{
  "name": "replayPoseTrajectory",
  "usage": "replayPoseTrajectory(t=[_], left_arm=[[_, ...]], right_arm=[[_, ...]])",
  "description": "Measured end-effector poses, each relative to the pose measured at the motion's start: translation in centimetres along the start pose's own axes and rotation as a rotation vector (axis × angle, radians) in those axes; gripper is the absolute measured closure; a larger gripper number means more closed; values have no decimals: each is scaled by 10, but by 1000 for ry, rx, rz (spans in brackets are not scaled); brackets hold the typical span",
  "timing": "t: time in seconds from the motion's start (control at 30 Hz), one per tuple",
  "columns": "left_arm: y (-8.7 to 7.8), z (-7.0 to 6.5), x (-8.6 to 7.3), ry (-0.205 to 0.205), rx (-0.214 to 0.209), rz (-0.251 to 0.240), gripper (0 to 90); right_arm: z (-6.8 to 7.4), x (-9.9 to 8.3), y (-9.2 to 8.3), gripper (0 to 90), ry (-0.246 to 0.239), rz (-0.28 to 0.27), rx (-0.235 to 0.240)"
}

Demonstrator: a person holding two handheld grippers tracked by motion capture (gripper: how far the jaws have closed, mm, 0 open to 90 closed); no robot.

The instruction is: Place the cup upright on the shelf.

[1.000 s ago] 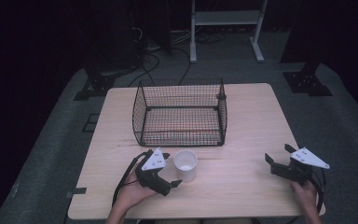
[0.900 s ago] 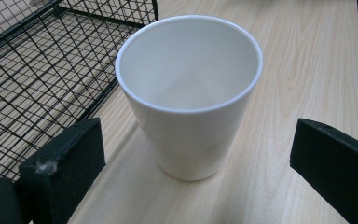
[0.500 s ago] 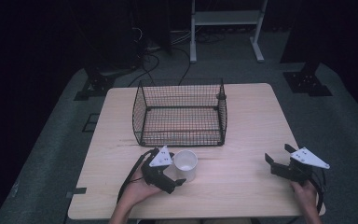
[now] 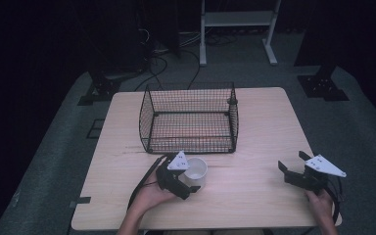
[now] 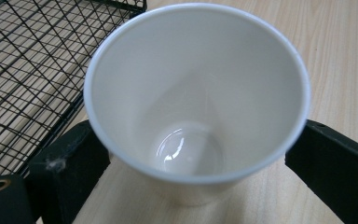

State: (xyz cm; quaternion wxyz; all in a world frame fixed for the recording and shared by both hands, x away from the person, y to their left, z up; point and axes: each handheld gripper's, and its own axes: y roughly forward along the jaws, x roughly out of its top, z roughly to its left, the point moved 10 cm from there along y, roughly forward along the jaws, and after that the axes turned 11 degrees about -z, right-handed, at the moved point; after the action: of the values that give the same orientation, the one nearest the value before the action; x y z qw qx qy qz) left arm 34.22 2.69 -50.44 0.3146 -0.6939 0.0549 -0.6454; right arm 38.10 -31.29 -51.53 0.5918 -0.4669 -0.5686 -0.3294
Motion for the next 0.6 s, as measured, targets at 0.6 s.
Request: replayPoseTrajectory(t=[0.6], left_arm=[[6, 0, 4, 2, -43, 32, 217]], right_arm=[[0, 0, 0, 131, 2, -2, 0]])
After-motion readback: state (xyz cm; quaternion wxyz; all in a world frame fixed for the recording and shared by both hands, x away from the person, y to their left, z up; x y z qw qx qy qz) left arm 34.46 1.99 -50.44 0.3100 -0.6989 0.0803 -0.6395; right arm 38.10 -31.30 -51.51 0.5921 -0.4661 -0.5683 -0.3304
